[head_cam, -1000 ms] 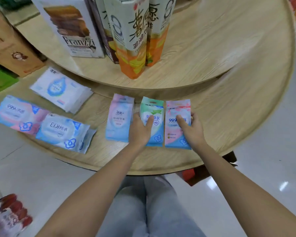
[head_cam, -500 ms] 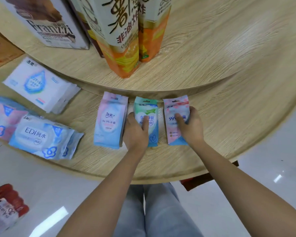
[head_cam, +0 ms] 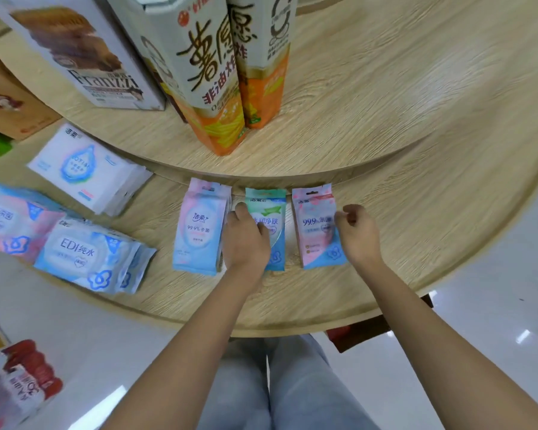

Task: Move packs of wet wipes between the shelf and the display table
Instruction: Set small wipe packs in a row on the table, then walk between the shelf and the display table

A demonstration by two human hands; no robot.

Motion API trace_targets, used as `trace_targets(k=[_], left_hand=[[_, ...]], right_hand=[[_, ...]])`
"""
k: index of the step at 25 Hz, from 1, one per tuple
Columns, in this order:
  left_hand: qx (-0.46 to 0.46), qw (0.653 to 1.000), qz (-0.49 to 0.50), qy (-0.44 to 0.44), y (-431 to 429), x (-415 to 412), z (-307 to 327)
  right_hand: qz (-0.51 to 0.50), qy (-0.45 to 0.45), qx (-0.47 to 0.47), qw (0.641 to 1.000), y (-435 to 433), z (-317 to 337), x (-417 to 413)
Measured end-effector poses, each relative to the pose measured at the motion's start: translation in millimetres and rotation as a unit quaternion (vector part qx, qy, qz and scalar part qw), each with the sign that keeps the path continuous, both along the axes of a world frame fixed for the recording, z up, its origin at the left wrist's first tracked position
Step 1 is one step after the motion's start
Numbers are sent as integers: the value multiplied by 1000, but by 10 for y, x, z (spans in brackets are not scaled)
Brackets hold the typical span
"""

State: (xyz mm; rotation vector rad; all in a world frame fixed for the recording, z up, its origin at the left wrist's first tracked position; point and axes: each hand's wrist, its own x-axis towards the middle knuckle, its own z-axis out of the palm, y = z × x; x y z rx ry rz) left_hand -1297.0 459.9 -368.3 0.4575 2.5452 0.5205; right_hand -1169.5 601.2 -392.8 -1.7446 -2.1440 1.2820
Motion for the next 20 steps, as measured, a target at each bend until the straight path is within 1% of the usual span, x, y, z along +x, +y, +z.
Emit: trace_targets(k=[2, 3, 5, 7, 8, 10, 13, 15, 16, 18, 20], left_hand=[[8, 999, -46, 20, -135, -16, 228], [22, 998, -59, 4, -229, -7, 319], [61, 991, -94, -79, -419, 52, 449], [63, 972, -147, -175, -607, 159, 493], [61, 963, -157, -209, -697, 213, 473], [55, 953, -163, -250, -845, 322, 440], [9, 925, -248, -287, -980, 428, 418], [-29, 896, -346, -276, -980, 464, 388], [-44, 876, -399, -266, -953, 532, 392], [-63, 836, -487, -244, -855, 747, 416], [-72, 793, -567, -210, -795, 1104, 497]], right_hand=[[9, 26, -34, 999, 13, 257, 208], [7, 32, -44, 998, -21, 346, 323], [1, 23, -72, 997, -153, 473, 541], [-15, 17, -103, 994, -385, 597, 723], [-25, 15, -109, 994, -534, 627, 804], [-44, 10, -115, 992, -868, 701, 966], [-137, 23, -133, 981, -1437, 784, 1252], [-229, 33, -131, 964, -1872, 814, 1460], [-286, 38, -129, 949, -2157, 829, 1594], [-388, 52, -130, 911, -2750, 851, 1848], [-485, 55, -139, 862, -3416, 889, 2084]])
